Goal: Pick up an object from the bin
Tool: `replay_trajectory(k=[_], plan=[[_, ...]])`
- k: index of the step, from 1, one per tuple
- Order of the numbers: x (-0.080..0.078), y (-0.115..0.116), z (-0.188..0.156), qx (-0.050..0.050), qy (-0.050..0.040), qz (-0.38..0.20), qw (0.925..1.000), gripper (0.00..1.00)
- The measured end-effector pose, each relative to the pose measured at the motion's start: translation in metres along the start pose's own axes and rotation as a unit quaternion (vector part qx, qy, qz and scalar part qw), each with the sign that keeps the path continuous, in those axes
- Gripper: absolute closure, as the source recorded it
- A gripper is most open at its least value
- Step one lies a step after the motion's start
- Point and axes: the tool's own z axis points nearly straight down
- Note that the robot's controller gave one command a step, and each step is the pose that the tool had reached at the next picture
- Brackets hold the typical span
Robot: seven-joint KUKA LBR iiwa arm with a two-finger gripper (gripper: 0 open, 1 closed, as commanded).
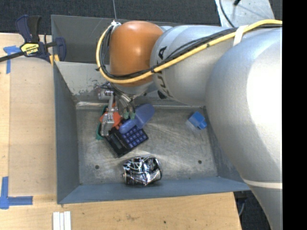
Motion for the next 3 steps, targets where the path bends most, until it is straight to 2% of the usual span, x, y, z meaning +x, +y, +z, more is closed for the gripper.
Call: replay_trajectory(k=[1,2,3], plan=[[0.0,0.0,0.0,0.0,0.0,0.0,1.0,0.0],[0.019,-0.023,0.033,0.0,0.0,0.03,0.9996,1.0],[0.019,-0.023,0.033,0.0,0.0001,0.03,0.9995,1.0]])
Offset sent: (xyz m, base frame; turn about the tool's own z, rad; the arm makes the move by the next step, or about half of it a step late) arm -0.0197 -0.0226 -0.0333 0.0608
